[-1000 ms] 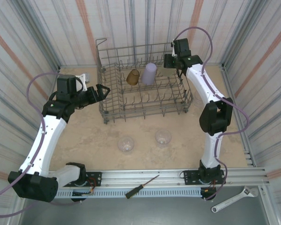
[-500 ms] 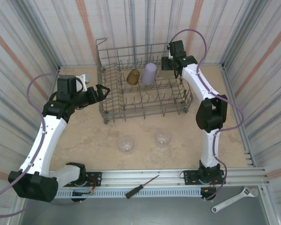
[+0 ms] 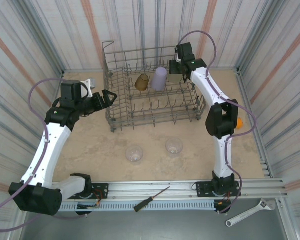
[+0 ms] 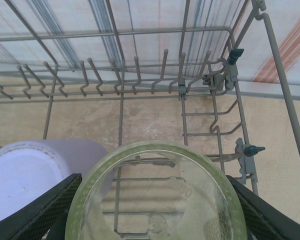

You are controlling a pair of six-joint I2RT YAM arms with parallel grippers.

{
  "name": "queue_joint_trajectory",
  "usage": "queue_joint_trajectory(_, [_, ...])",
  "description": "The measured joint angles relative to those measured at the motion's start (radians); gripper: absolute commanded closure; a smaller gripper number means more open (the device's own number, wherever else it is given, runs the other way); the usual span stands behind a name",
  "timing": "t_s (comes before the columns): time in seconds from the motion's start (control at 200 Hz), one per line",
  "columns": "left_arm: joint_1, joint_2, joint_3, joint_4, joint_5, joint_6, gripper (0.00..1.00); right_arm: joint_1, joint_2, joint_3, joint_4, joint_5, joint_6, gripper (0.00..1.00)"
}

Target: Load the cups into the dish rack

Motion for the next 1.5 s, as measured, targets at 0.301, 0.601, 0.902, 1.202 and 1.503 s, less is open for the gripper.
queue_joint_trajectory(0.301, [0.007, 0.001, 0.000, 0.000, 0.000, 0.000, 0.01, 0.003, 0.095, 0.098, -0.021, 0.040, -0.040, 0.61])
queue_joint_trajectory(0.601, [0.007, 0.013, 0.000, 0.000, 0.001, 0.000, 0.02, 0.007, 0.133, 0.105, -0.036, 0.043, -0.051, 0.61])
queue_joint_trajectory(0.902, [0.007, 0.014, 0.000, 0.000, 0.000, 0.000, 0.02, 0.008, 0.155, 0.108, -0.034, 0.026, -0.045, 0.61])
queue_joint_trajectory(1.202, [0.007, 0.014, 0.000, 0.000, 0.000, 0.000, 0.01, -0.005, 0.177, 0.108, -0.029, -0.003, -0.017, 0.53])
queue_joint_trajectory(1.503, [0.007, 0.014, 0.000, 0.000, 0.000, -0.001, 0.01, -0.033, 0.166, 0.091, -0.013, -0.065, 0.039, 0.34])
